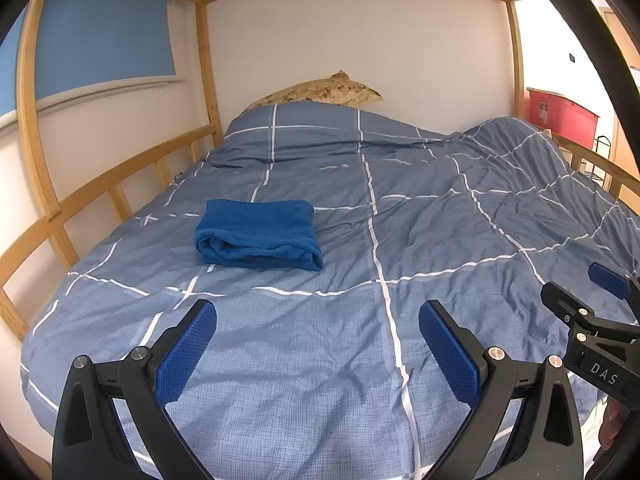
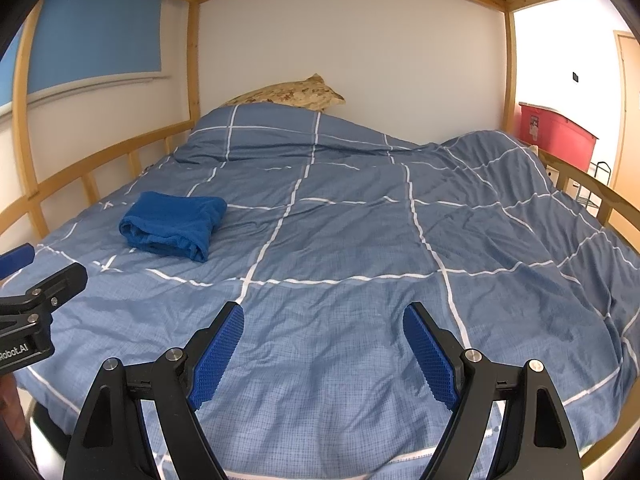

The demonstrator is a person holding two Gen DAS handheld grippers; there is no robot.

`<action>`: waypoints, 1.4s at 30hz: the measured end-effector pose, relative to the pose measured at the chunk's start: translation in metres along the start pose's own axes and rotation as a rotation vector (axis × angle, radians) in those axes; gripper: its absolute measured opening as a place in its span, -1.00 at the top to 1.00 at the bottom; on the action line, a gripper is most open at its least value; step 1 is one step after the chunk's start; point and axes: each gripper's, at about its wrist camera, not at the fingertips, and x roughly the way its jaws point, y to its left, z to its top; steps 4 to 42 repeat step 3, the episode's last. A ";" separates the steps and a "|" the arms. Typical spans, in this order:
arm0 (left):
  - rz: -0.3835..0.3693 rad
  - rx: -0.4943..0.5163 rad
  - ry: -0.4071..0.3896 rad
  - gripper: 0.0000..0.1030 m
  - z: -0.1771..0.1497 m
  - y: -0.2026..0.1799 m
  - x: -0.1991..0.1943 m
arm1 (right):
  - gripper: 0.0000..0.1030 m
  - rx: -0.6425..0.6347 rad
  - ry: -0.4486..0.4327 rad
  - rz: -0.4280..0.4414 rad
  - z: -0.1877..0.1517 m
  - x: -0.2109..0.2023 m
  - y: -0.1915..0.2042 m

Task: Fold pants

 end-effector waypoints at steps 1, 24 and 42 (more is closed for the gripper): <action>0.001 -0.001 0.000 -1.00 0.000 0.000 0.001 | -0.61 0.000 0.001 0.000 0.000 0.000 0.000; 0.001 -0.002 0.000 -1.00 0.000 0.001 0.001 | -0.61 -0.001 0.002 0.003 0.001 0.000 -0.001; 0.001 -0.002 0.000 -1.00 0.000 0.001 0.001 | -0.61 -0.001 0.002 0.003 0.001 0.000 -0.001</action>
